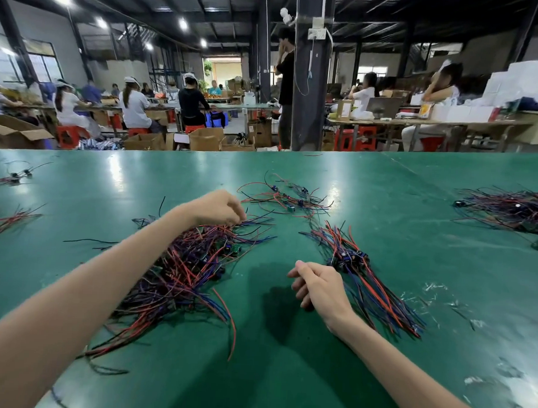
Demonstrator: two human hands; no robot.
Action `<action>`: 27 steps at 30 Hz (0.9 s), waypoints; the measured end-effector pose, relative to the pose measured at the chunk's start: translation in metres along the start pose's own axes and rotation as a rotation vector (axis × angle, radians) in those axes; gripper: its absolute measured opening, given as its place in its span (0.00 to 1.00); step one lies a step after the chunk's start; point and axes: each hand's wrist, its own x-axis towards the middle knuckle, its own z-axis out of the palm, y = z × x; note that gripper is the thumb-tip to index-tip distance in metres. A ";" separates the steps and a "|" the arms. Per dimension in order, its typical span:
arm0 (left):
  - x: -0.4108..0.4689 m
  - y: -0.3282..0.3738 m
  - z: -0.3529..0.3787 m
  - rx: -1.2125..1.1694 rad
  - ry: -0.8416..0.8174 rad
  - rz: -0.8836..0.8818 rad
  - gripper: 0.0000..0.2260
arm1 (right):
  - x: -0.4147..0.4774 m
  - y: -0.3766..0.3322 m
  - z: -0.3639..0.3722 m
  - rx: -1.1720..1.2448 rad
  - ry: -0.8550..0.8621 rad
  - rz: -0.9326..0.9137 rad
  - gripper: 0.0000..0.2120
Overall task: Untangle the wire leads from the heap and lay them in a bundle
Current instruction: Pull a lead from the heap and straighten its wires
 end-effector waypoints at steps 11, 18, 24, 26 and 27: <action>-0.077 -0.037 0.044 0.475 -0.241 0.152 0.10 | -0.004 -0.003 0.001 -0.041 0.008 -0.001 0.15; -0.066 -0.033 0.064 0.546 -0.210 0.230 0.05 | -0.005 -0.003 0.001 -0.038 0.007 0.000 0.16; -0.054 -0.014 0.059 0.393 -0.404 0.207 0.03 | -0.004 -0.002 0.001 -0.018 0.010 0.011 0.16; -0.042 -0.003 0.043 0.239 -0.306 0.179 0.04 | -0.003 -0.002 0.001 -0.021 0.010 0.011 0.16; -0.032 0.002 0.036 0.154 -0.174 0.181 0.04 | -0.002 -0.002 0.001 -0.015 0.012 0.010 0.16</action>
